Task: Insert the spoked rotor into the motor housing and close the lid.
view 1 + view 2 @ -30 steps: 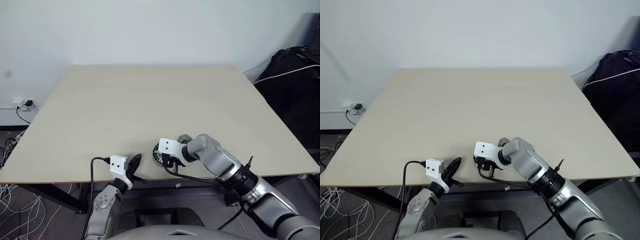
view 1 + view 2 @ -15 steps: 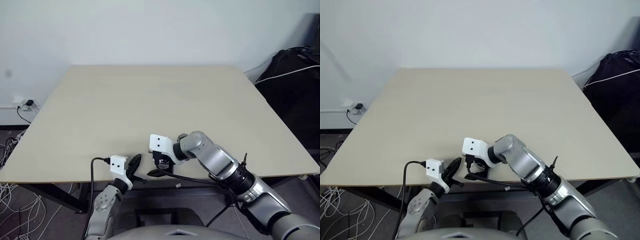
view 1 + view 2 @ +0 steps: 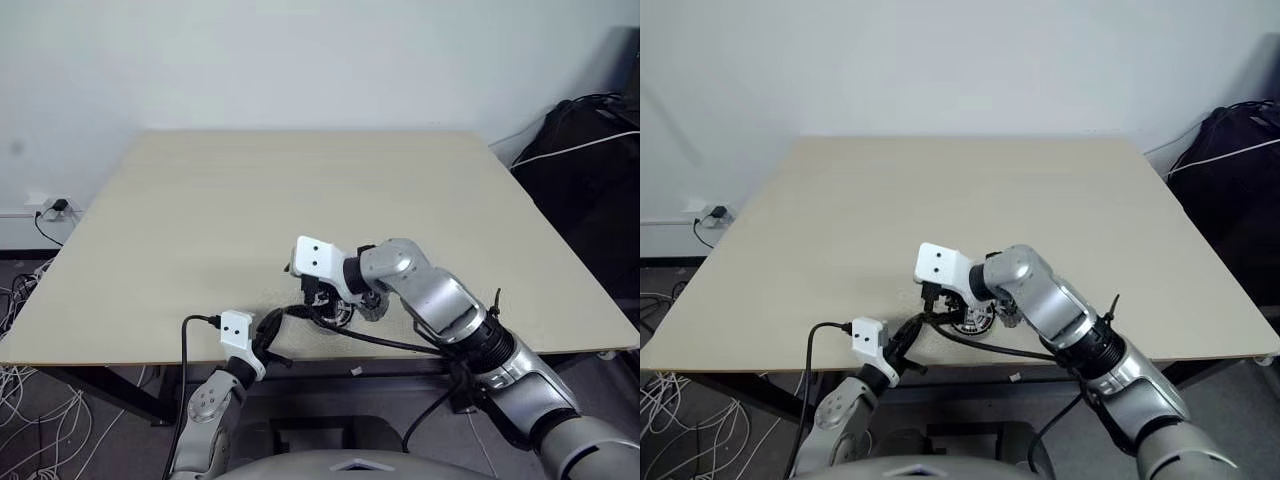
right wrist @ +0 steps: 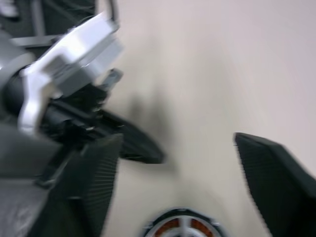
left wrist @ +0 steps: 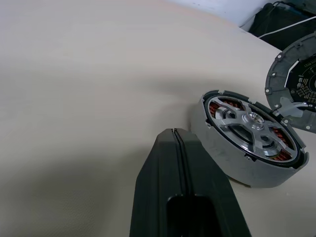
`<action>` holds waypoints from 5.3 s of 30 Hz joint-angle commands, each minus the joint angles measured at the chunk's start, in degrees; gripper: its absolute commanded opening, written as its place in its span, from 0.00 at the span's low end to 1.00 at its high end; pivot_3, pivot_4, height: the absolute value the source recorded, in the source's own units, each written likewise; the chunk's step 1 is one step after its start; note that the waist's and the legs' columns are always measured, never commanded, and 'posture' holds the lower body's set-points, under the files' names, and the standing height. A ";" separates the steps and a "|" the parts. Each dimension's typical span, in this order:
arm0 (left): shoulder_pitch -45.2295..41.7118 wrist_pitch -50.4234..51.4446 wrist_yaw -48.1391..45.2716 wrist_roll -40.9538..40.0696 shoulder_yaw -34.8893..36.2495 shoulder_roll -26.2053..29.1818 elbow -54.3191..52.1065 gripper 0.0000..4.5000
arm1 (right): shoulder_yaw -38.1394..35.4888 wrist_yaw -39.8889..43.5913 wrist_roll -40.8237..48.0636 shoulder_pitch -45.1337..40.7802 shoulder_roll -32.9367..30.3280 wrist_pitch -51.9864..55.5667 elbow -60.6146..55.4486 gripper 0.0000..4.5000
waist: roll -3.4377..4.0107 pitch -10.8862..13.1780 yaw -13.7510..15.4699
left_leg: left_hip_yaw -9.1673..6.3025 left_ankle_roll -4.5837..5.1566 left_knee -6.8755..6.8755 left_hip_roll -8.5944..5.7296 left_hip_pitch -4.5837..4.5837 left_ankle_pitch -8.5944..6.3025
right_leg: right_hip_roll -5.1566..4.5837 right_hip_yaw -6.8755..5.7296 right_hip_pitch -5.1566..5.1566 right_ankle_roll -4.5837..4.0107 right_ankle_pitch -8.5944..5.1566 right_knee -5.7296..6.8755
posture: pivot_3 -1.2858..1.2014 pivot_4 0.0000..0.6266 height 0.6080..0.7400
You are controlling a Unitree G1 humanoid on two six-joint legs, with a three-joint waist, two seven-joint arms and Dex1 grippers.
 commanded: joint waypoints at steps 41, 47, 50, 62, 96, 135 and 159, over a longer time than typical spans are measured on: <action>-0.85 1.11 -0.98 -0.61 -0.75 0.86 -2.92 0.00 | -8.67 8.04 -3.04 10.43 -18.73 -7.16 0.40 0.01 | -0.01 0.02 0.31 | 0.04 0.10 -0.01 -0.01 -0.03 -0.05 | -0.02 0.06 0.00 0.00 -0.01 -0.15 | 0.52 0.00 1.00; -0.87 1.79 -0.74 -0.64 -0.73 0.73 -3.70 0.00 | -8.20 6.63 -0.85 9.97 -14.56 -5.40 2.36 0.01 | -0.01 0.02 0.30 | 0.03 0.10 -0.01 -0.01 -0.03 -0.05 | -0.02 0.05 0.01 0.00 0.00 -0.14 | 0.52 0.00 1.00; -0.94 2.02 -0.68 -0.60 -0.71 0.74 -3.97 0.00 | -7.40 5.91 -0.11 9.66 -11.83 -4.91 4.20 0.01 | -0.01 0.02 0.26 | 0.04 0.10 -0.01 -0.01 -0.02 -0.05 | -0.01 0.05 0.01 0.00 0.00 -0.12 | 0.52 0.00 1.00; -0.44 1.30 -0.19 -0.25 -0.16 1.11 -4.99 0.00 | -4.60 3.23 0.92 9.92 -3.04 -4.62 11.84 0.01 | 0.01 0.00 0.19 | 0.03 0.10 -0.01 -0.02 -0.01 -0.04 | -0.01 0.05 0.04 0.01 0.01 -0.11 | 0.52 0.00 1.00; -0.86 2.71 -0.80 -0.55 -0.50 1.23 -5.45 0.00 | -14.49 -0.14 10.17 15.09 0.31 -9.95 13.53 1.00 | 0.02 -0.01 0.02 | 0.05 0.09 0.00 -0.03 0.07 -0.04 | 0.00 0.08 0.08 0.05 0.02 -0.06 | 0.52 0.00 1.00; 0.05 2.40 -0.24 -0.32 -0.16 1.84 -6.37 0.00 | -11.88 5.05 6.15 12.27 -0.86 -18.75 26.96 0.66 | 0.02 -0.01 0.06 | 0.07 0.09 0.00 -0.03 0.08 -0.04 | 0.00 0.10 0.09 0.05 0.02 -0.05 | 0.52 0.00 1.00; -0.12 2.33 -0.38 -0.70 0.08 1.65 -5.69 0.00 | -15.08 3.76 7.08 11.33 0.56 -20.07 27.30 0.58 | 0.04 -0.02 0.00 | 0.08 0.09 -0.01 -0.03 0.08 -0.04 | 0.00 0.12 0.09 0.06 0.03 -0.04 | 0.52 0.00 1.00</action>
